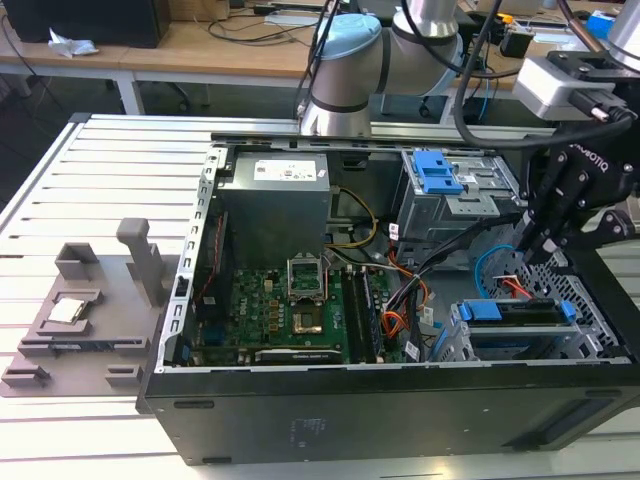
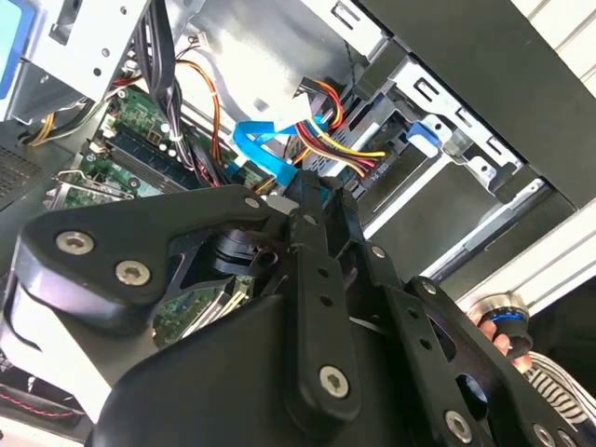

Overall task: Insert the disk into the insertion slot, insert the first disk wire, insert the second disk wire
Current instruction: 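Insert the second disk wire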

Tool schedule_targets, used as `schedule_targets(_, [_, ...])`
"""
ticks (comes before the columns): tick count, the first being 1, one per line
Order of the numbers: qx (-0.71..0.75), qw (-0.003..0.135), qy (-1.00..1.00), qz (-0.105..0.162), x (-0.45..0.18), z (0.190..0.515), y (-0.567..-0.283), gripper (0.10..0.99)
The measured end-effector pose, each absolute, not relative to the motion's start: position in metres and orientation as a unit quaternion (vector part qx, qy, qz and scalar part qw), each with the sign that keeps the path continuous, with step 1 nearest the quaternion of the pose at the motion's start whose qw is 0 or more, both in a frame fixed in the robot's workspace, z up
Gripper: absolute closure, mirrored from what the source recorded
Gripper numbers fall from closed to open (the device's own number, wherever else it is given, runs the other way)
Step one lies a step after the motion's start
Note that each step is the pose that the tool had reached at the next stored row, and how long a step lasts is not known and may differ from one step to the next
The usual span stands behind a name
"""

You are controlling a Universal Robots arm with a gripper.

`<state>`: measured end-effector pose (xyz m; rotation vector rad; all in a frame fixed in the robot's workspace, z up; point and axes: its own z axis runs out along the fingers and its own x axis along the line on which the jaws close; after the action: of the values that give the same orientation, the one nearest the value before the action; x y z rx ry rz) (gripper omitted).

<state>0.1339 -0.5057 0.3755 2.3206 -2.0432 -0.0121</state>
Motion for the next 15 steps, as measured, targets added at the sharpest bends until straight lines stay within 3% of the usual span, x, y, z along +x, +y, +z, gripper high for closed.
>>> schedule_targets(8, [0.751, 0.025, -0.660, -0.004, 0.1339, 0.3734, -0.5057, 0.847])
schedule_targets(10, [0.751, 0.025, -0.660, -0.004, 0.1339, 0.3734, -0.5057, 0.925])
schedule_targets(15, [0.751, 0.025, -0.660, -0.004, 0.1339, 0.3733, -0.5058, 0.925])
